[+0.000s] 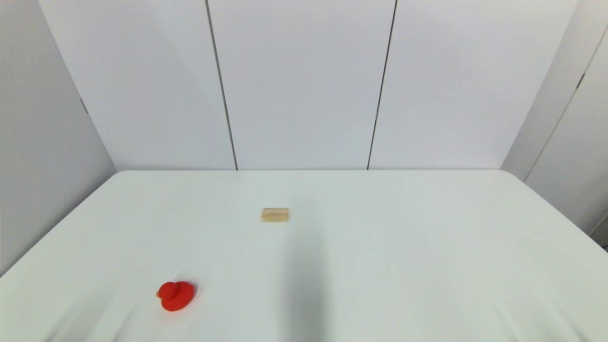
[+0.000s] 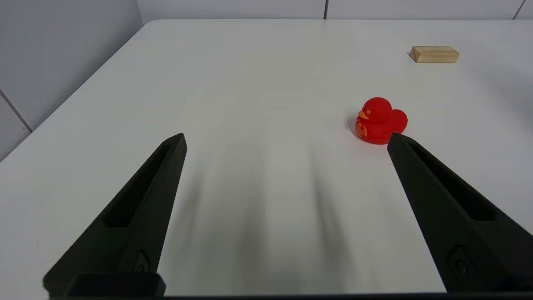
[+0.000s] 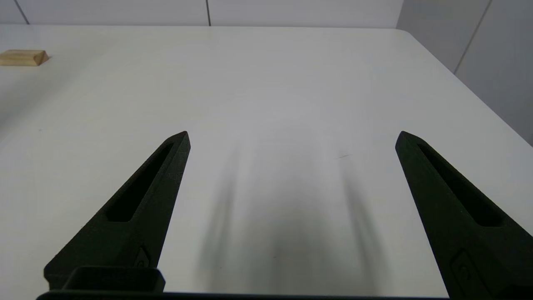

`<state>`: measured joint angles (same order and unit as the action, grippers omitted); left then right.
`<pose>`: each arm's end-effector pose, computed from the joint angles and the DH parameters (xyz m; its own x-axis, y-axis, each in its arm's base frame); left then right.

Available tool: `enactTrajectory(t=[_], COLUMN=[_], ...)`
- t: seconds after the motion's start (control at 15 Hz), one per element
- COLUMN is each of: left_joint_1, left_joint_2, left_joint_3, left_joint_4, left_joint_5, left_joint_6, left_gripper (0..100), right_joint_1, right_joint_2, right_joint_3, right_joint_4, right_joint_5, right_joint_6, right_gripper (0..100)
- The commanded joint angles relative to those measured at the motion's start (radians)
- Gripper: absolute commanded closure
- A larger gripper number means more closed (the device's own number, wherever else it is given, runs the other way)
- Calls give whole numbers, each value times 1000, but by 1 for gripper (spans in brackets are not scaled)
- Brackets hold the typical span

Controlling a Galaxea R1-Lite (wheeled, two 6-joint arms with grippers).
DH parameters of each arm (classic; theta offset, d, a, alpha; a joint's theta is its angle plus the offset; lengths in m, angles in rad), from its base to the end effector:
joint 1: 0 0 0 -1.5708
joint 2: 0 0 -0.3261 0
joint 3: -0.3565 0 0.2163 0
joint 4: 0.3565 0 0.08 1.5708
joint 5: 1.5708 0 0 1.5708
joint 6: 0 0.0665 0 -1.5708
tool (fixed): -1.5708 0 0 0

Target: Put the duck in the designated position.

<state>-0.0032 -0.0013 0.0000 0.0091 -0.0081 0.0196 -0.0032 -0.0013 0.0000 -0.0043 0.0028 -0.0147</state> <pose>0.0230 -0.0006 0.0742 0.9999 -0.0113 -0.0078 0.0115 0.9997 0.0195 0.0230 0.0001 0.0761 1.0000 -0.0004 0.0056 0.0005 0.9999 -0.0147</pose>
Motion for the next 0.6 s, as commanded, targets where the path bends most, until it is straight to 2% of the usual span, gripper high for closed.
enactTrajectory(t=[0.07, 0.6], left_joint_1=[0, 0], left_joint_2=[1, 1], left_joint_3=[0, 0], left_joint_4=[0, 0], left_joint_5=[0, 0], left_joint_6=[0, 0], left_gripper=[0, 0], right_joint_1=[0, 0], right_joint_2=[1, 1], right_joint_3=[0, 0], right_joint_4=[0, 0], right_joint_5=[0, 0], right_joint_6=[-1, -1], right_gripper=[0, 0])
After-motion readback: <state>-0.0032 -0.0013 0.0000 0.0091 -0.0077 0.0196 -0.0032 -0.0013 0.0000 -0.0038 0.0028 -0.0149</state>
